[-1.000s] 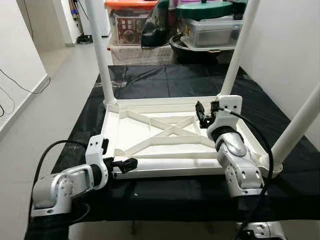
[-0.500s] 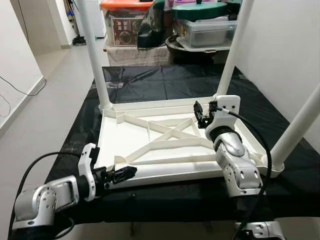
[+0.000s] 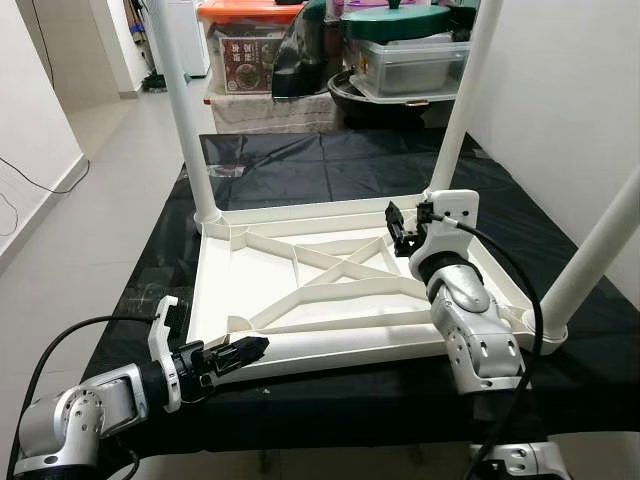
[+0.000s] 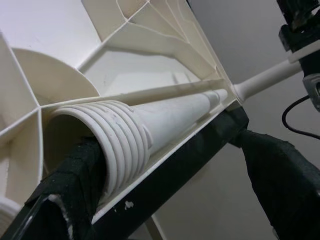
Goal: Building children table
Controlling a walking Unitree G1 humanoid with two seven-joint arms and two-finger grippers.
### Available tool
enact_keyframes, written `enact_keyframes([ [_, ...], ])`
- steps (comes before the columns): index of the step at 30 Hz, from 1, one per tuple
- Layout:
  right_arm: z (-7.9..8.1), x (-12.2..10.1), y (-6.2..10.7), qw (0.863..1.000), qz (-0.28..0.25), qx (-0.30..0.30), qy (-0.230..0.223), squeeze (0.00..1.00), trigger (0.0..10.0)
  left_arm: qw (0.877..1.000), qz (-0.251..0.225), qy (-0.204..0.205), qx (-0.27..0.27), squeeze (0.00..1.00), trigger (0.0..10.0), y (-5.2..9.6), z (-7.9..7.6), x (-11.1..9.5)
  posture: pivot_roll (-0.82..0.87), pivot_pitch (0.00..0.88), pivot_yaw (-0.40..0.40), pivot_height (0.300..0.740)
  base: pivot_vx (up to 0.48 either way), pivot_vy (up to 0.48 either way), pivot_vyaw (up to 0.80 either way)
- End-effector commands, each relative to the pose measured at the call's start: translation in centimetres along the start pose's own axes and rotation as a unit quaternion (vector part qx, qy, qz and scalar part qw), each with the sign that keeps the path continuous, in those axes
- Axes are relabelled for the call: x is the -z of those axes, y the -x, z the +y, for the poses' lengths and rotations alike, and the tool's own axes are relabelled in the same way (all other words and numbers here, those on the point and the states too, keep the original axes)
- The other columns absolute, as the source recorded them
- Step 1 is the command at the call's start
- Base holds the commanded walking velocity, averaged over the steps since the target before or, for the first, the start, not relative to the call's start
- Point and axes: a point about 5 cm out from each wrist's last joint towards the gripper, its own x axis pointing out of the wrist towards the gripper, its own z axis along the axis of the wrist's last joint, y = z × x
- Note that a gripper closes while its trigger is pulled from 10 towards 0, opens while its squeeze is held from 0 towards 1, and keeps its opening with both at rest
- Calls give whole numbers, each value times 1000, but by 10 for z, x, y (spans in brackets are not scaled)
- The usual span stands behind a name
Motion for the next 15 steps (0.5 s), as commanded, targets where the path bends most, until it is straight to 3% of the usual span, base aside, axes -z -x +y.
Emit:
enact_keyframes([
  [1, 1, -3, -1, 1000, -6, -3, 0, 0, 10000, 1000, -7, 20, -13, 0, 10000, 4, 8, 6, 33, 22, -38, 740, 0, 0, 0],
  [8, 1, -3, -1, 1000, -7, -2, 1, 0, 10000, 1000, -19, 20, -9, 0, 10000, 3, 8, 6, 30, 22, -42, 740, 0, 0, 0],
  [10, 0, -4, -1, 1000, -7, -2, 3, 0, 10000, 998, -54, 24, 13, 0, 10000, 3, 4, 0, 27, 23, -44, 740, 0, 0, 0],
  [15, -1, -5, -2, 1000, -8, -2, 4, 0, 10000, 996, -77, 29, 28, 0, 10000, 3, 3, -2, 25, 23, -45, 740, 0, 0, 0],
])
